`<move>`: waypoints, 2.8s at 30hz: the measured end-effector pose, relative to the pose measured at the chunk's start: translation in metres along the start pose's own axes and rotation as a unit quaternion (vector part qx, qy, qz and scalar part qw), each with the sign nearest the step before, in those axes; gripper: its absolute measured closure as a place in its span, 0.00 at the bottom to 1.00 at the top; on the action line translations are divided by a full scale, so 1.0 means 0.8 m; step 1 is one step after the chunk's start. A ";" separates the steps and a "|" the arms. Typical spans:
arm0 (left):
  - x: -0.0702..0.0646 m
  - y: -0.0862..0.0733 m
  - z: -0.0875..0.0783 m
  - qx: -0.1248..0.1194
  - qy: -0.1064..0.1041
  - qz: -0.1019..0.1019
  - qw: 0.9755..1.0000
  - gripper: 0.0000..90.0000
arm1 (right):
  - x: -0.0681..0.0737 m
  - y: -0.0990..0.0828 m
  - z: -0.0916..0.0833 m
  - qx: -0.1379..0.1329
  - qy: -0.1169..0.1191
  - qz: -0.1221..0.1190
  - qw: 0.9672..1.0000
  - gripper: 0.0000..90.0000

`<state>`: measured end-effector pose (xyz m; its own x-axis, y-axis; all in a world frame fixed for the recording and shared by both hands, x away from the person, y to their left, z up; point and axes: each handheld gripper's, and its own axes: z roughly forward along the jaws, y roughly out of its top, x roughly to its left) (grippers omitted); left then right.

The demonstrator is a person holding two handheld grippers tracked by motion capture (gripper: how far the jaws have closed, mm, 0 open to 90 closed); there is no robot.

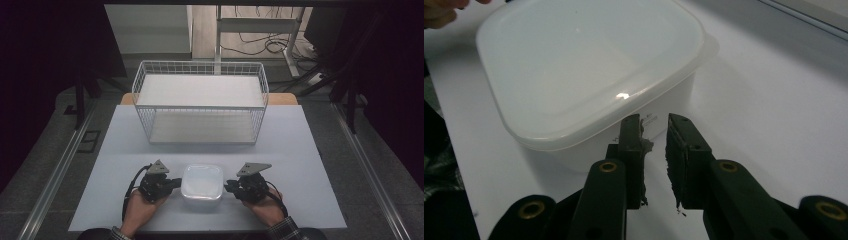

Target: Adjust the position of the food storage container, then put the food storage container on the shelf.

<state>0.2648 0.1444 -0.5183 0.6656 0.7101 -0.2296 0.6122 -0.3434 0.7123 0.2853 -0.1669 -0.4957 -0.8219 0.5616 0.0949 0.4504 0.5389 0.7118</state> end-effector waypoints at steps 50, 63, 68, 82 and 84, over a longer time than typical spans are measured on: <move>0.008 0.027 0.018 -0.036 -0.100 -0.009 0.994 0.22 | -0.002 0.019 0.014 -0.004 0.064 0.088 0.994 0.20; -0.014 -0.001 -0.026 -0.055 -0.092 -0.044 0.993 0.72 | 0.013 0.009 -0.022 -0.012 0.055 0.124 0.991 0.68; -0.017 -0.001 -0.026 -0.080 -0.087 -0.053 0.992 0.89 | 0.011 0.003 -0.029 -0.060 0.010 0.134 0.989 0.86; -0.006 0.031 -0.040 -0.119 -0.059 -0.042 0.990 0.89 | 0.007 0.025 -0.041 -0.117 -0.001 0.122 0.986 0.87; -0.001 0.039 -0.041 -0.120 -0.051 -0.037 0.991 0.88 | 0.004 0.032 -0.039 -0.122 -0.002 0.120 0.985 0.87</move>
<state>0.2691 0.1533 -0.4740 0.6699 0.6577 -0.3444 0.5502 -0.1284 0.8251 0.2832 -0.1714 -0.4555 -0.7004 0.6569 0.2789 0.5346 0.2240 0.8149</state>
